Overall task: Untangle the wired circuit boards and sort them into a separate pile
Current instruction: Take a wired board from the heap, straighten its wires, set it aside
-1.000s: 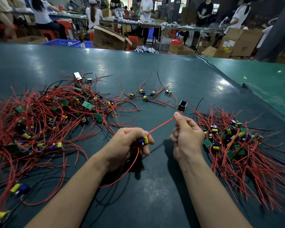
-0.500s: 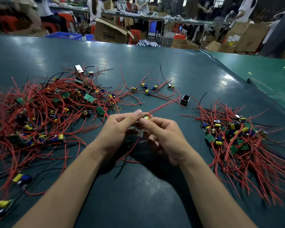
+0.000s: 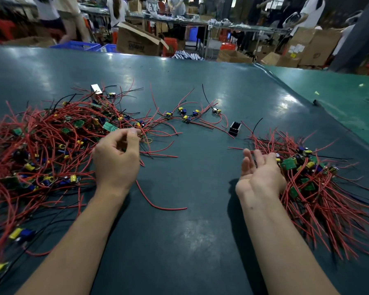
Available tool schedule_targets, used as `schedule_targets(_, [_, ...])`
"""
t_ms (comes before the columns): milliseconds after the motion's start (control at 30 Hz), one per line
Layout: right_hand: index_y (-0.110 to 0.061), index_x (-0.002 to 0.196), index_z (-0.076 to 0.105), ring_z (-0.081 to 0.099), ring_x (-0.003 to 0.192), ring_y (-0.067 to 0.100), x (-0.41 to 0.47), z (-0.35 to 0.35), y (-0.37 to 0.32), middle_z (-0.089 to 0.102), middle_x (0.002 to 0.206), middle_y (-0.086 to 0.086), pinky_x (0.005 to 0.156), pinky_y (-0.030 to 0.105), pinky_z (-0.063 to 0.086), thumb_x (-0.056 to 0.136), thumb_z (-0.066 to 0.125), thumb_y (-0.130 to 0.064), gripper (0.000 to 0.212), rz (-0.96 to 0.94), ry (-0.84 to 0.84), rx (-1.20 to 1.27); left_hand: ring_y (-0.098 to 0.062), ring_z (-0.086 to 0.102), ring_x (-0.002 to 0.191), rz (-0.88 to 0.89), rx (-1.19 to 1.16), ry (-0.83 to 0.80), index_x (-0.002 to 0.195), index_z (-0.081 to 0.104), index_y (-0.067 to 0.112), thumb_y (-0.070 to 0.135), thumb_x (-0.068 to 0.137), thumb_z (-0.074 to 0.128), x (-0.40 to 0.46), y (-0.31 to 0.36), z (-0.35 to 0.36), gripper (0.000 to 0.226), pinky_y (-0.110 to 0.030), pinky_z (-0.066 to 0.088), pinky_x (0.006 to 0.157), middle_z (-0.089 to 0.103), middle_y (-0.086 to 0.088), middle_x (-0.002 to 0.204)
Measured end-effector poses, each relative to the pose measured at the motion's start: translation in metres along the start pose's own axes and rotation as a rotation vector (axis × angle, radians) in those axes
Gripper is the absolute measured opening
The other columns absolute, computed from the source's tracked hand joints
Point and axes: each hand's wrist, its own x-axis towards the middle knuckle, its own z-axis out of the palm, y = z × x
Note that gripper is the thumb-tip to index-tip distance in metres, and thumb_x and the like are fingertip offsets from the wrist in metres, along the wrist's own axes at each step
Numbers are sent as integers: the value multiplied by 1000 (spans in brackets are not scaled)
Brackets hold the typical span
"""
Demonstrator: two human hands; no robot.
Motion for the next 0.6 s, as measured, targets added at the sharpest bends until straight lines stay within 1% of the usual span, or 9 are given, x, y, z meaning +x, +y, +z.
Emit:
schedule_targets(33, [-1,123,54,64,43,11,0,0,1,66,114,10,38,17,44,103,48,-23,31,30,-14,-34,-22,66,88,39,75,27,95,75,19,33,93,53,1,-2,-3,26,-35,52,81,73,1,88])
schedule_targets(100, [-6,113,58,61,41,10,-4,2,6,68,97,6,39,15,42,101,50,-22,22,56,-51,-111,-31,61,88,153,244,103,95,75,13,31,93,54,5,-4,-10,28,-33,44,78,73,-9,91])
schedule_targets(167, [-11,100,60,56,38,9,-9,5,12,67,85,2,39,15,40,98,53,-20,11,62,-87,-183,-37,57,89,222,385,155,96,74,6,26,94,54,12,-7,-19,29,-38,39,79,72,-16,92])
schedule_targets(200, [-13,96,60,53,37,8,-12,6,15,67,81,1,40,15,38,98,54,-19,9,56,-110,-218,-38,56,90,225,447,181,98,73,5,25,94,53,15,-10,-24,29,-40,39,80,71,-18,94])
schedule_targets(300, [-15,90,60,44,36,8,-16,8,22,65,75,1,38,17,33,98,54,-16,10,22,-168,-291,-42,52,99,130,667,248,107,72,9,26,92,51,28,-20,-41,31,-44,37,83,68,-21,103])
schedule_targets(367, [-15,90,60,42,36,8,-16,8,24,63,73,1,38,16,31,97,54,-15,9,20,-185,-312,-45,47,107,3,804,262,111,70,14,29,89,55,34,-27,-52,30,-48,37,89,64,-22,112])
schedule_targets(467, [-14,90,60,40,37,9,-13,8,23,61,72,2,39,16,30,96,56,-13,7,46,-193,-325,-44,40,120,-212,900,220,116,67,14,28,86,62,38,-36,-64,34,-52,32,100,55,-21,125])
schedule_targets(533, [-13,89,60,40,37,9,-13,7,23,61,72,2,38,16,31,95,57,-12,7,54,-199,-335,-42,39,121,-257,977,176,118,66,11,28,87,63,39,-40,-65,36,-52,31,100,55,-22,127])
schedule_targets(600, [-13,90,61,41,36,8,-13,7,23,61,71,2,38,16,31,95,57,-12,6,52,-207,-342,-43,40,119,-262,1026,161,117,66,10,29,88,62,40,-40,-64,35,-52,32,99,59,-24,123])
